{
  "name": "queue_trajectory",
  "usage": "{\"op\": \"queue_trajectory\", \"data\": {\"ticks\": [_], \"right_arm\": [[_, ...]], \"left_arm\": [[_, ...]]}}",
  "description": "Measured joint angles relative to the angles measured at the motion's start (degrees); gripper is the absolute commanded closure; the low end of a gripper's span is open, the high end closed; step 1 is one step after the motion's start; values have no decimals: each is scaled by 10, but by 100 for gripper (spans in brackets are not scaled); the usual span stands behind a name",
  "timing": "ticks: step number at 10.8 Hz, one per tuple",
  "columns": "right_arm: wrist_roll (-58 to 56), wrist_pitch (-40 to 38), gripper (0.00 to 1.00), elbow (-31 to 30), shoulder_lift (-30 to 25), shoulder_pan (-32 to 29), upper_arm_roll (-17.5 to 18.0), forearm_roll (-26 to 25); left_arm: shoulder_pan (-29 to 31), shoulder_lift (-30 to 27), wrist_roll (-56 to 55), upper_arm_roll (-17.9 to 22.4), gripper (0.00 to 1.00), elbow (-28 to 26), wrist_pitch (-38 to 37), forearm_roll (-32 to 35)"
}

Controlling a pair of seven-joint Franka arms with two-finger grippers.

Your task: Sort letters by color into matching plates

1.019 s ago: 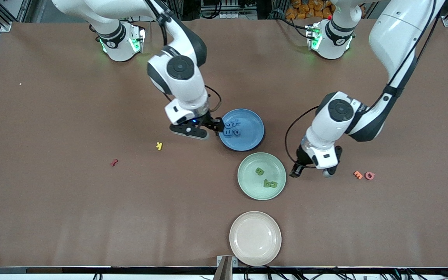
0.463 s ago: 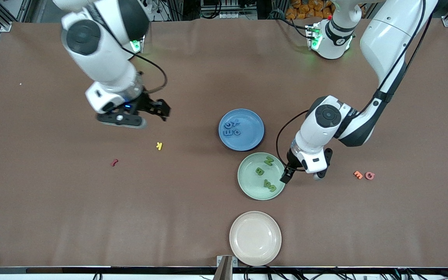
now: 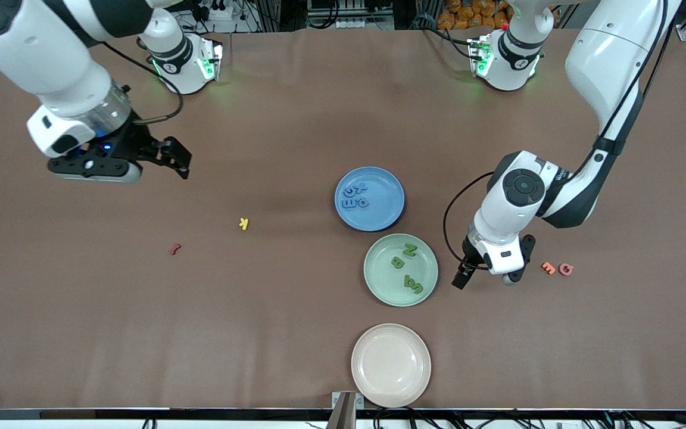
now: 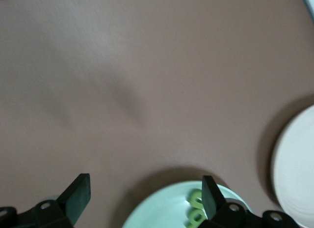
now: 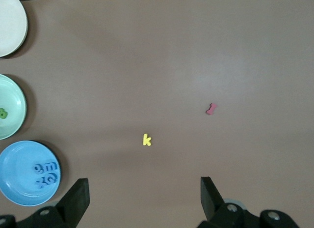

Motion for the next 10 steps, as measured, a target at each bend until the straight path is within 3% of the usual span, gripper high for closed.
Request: {"op": "queue_trajectory", "data": {"ticks": [3,5,6,8,10], "right_arm": [[-81,-5,0,6,-1,-19,-42,-1],[-107,-35,0,25,-3,-22,-51,-4],[-108,-52,0,37,-5,-22,-52,-4],[-111,-84,0,55,-9,-22,-62,-3],[-118,-103,0,58,-8,-22,-68,-3]], "left_arm": [[49,-14,128,-12,0,3,-83,0],[114,-28,242,-51,0,3,-134,-5],[123,-37,296,-52,0,3,-148,-25],[108,-61,404,-26,0,3,-172,-81],[54,-96,508,49,0,2,-190,-146]]}}
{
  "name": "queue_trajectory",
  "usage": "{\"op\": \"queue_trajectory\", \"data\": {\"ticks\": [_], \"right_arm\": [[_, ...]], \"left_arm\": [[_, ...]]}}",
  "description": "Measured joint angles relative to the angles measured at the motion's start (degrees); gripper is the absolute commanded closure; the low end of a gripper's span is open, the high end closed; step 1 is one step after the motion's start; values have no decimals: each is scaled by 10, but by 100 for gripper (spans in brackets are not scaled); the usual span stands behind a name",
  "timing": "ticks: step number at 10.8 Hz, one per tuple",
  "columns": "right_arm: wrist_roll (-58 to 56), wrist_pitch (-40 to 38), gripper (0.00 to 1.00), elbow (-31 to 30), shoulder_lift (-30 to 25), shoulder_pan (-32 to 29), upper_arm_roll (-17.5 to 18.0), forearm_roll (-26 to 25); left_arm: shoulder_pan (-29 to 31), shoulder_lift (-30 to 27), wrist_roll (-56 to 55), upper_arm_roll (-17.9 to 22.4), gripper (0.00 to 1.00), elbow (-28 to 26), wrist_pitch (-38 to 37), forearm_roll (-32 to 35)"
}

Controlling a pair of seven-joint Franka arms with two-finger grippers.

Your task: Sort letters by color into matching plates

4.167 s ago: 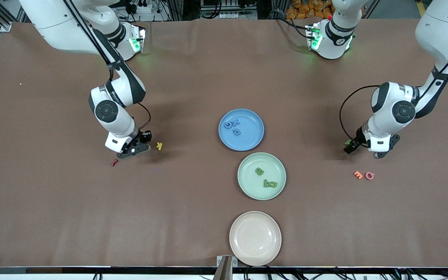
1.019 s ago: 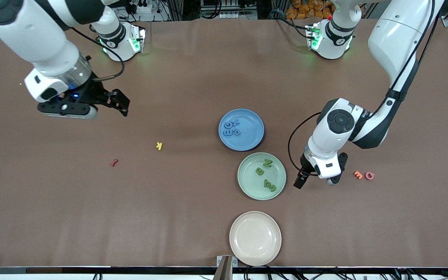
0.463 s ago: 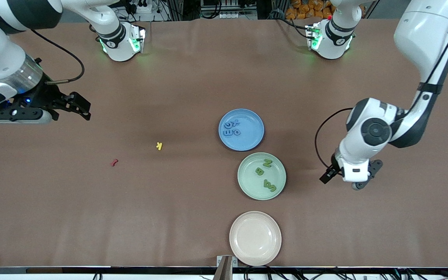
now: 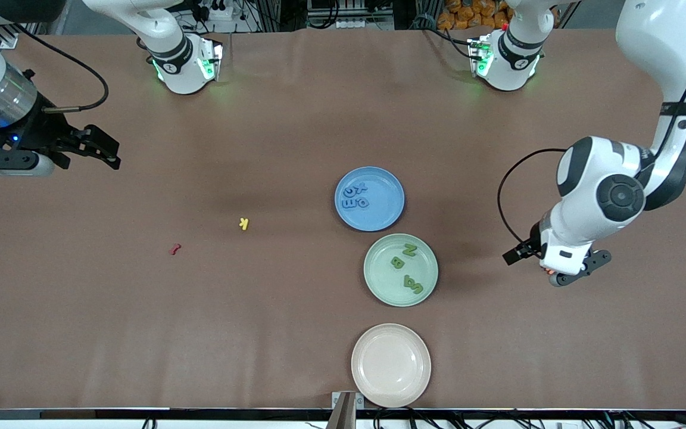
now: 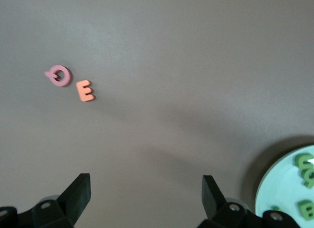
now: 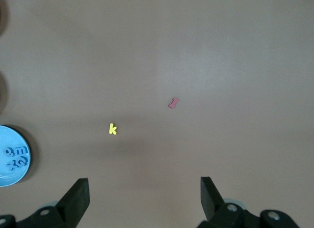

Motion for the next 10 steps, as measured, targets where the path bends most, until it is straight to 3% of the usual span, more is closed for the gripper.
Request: {"op": "queue_trajectory", "data": {"ticks": [2,5,8,10], "right_arm": [[-1,-3,0,0,1,2,0,0],[-1,-3,0,17,1,5,2,0],[-2,-19,0,32,1,6,2,-6],[-3,-34,0,43,1,6,2,-15]], "left_arm": [[-25,-38,95,47,0,0,-30,-44],[-27,-112,181,82,0,3,-82,-95],[-111,-200,273,193,0,13,-174,-130],[-128,-235,290,207,0,22,-227,-130]]}}
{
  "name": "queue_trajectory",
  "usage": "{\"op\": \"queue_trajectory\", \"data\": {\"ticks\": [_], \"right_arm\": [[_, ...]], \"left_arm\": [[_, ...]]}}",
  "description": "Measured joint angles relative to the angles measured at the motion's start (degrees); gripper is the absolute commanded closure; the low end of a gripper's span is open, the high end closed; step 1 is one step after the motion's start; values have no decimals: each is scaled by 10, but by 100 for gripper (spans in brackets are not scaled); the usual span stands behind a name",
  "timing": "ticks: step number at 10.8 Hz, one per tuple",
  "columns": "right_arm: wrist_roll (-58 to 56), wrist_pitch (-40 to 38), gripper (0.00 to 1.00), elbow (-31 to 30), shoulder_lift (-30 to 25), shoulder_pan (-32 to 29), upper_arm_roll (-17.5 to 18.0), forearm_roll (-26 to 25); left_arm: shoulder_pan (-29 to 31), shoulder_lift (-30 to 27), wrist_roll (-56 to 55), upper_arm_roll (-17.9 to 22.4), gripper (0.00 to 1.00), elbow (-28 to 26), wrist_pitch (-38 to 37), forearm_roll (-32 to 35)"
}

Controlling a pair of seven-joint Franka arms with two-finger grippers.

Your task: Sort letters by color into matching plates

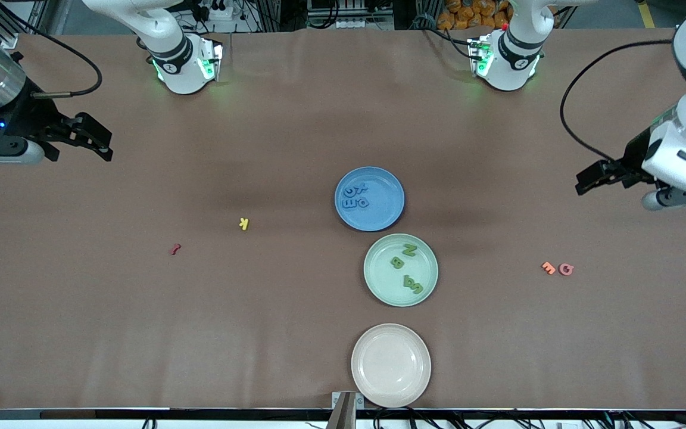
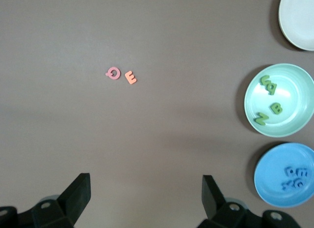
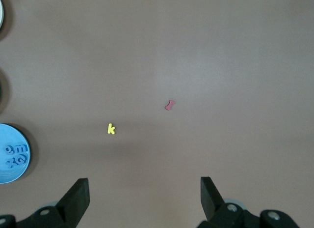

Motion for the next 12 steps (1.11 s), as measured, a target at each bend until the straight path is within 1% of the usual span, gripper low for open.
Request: {"op": "queue_trajectory", "data": {"ticks": [2,4,7,12], "right_arm": [[0,-12,0,11,0,0,0,-1],[-12,-17,0,12,0,0,-1,-1],[-23,-43,0,13,0,-1,-2,-3],[-25,-53,0,13,0,-1,-2,-4]], "left_arm": [[0,-7,24,1,0,25,-41,0],[1,-12,42,3,0,44,-63,2],[4,-24,64,3,0,52,-66,27],[10,-24,65,3,0,68,-67,28]]}}
